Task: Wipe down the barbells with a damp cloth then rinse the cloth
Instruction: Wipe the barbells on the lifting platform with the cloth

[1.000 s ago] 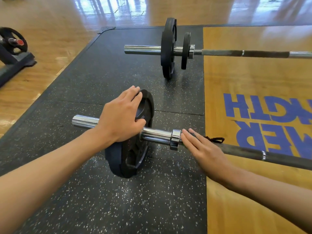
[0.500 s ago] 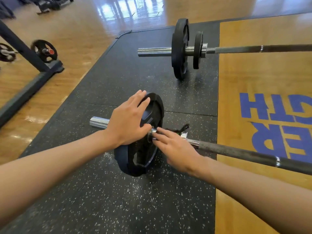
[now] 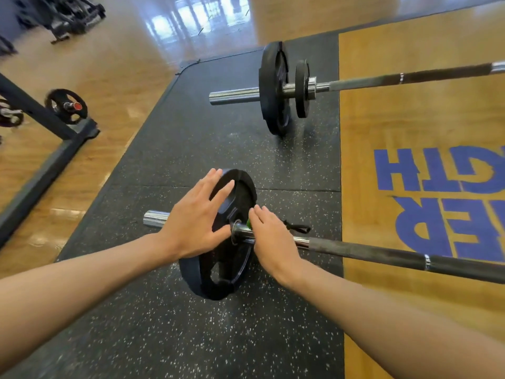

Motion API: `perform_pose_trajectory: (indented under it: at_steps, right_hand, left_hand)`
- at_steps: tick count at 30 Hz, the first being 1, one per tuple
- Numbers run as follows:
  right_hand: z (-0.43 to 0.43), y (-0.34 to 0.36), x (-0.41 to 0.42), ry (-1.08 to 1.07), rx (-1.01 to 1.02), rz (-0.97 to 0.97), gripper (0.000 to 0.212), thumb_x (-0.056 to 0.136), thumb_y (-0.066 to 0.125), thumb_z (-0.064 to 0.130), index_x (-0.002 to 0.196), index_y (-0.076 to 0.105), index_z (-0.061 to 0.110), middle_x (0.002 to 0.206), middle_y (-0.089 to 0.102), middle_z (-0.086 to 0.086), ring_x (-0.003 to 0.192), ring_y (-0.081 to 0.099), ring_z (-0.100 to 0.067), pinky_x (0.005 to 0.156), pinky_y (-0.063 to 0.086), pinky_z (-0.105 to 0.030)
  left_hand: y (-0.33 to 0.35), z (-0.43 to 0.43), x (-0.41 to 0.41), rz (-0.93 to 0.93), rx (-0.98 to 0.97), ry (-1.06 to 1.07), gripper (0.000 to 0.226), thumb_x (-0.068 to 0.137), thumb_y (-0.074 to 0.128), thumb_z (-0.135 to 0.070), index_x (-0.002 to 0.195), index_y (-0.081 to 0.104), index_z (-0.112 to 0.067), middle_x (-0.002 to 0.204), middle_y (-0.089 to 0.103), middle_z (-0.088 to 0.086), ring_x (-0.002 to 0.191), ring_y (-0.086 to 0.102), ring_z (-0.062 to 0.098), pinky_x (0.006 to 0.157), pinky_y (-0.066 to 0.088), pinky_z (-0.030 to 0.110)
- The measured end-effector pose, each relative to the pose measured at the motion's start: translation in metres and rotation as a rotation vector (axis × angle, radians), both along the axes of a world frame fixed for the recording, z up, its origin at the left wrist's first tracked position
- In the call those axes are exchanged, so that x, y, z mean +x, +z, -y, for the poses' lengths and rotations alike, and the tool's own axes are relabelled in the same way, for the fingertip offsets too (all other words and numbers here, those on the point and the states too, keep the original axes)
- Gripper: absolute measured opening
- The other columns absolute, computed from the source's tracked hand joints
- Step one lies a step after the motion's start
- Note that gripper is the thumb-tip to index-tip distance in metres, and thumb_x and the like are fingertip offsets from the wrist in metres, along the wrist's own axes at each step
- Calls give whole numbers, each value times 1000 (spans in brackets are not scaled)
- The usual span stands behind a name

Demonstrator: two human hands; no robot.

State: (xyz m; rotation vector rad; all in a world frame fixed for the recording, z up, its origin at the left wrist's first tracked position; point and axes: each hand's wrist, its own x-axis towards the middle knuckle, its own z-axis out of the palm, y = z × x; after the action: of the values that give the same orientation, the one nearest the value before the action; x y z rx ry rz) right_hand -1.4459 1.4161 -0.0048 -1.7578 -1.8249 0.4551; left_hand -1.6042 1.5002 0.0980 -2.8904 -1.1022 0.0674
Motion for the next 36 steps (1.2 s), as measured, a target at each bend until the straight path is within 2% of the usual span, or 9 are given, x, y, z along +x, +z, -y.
perform_pose_trajectory:
  at_steps: [2,5,10,17,24,28,31,34,36]
  right_hand:
    - [-4,12,-6,-145,57,-88,76,90,49,-16,159,25,5,166,24,-11,155,17,-25,123,2,-25]
    - [-15,26,-17,-312,104,-197,75,93,42,-17,160,21,8,168,20,-6,156,13,-17,125,6,-25]
    - [-53,68,-48,-364,194,-296,63,101,38,-8,160,22,8,166,25,-5,154,22,-16,125,24,-36]
    - [-93,118,-84,-380,269,-223,61,101,41,-10,158,30,8,161,36,-8,147,38,-22,114,42,-47]
    - [-122,115,-167,-437,108,21,75,93,48,-15,160,23,7,165,26,-9,154,21,-19,120,12,-16]
    - [-124,72,-211,-572,23,4,73,95,46,-15,160,19,5,166,22,-11,156,15,-20,126,23,-38]
    - [-120,35,-226,-672,-50,6,72,96,43,-14,160,17,4,168,18,-10,156,9,-20,126,21,-39]
    - [-114,7,-226,-692,-129,7,78,92,39,-20,161,11,5,169,9,-7,157,0,-18,127,7,-34]
    - [-111,-5,-223,-737,-145,71,77,89,43,-21,159,19,2,167,19,-11,156,9,-22,126,13,-37]
  left_hand:
    - [1,-5,-5,-5,-63,-39,89,85,42,-57,161,16,-17,168,8,10,156,-1,21,125,17,42]
    - [2,-18,-22,16,-134,-109,89,92,32,-63,161,-1,-18,169,-4,3,155,-12,14,127,7,39]
    - [18,-68,-72,-61,-32,-180,97,91,5,-81,161,-2,-14,169,-7,5,155,-14,21,127,3,44]
    - [26,-139,-139,-196,33,-323,104,88,6,-86,160,-2,-10,168,-6,9,155,-11,27,126,7,47]
    - [-6,-164,-177,-178,27,-420,105,90,18,-84,158,16,-4,166,12,15,155,6,33,124,19,52]
    - [-33,-171,-184,-159,1,-403,104,90,18,-83,159,14,-4,166,11,15,155,5,33,123,19,53]
    - [-59,-175,-188,-164,-18,-381,105,90,18,-83,158,15,-4,166,12,16,154,8,34,123,20,53]
    - [-82,-175,-192,-172,-54,-346,102,92,16,-82,159,17,-5,165,15,17,154,10,33,123,21,53]
    - [-96,-173,-196,-159,-71,-303,99,94,14,-80,159,17,-7,165,16,16,154,10,32,123,20,52]
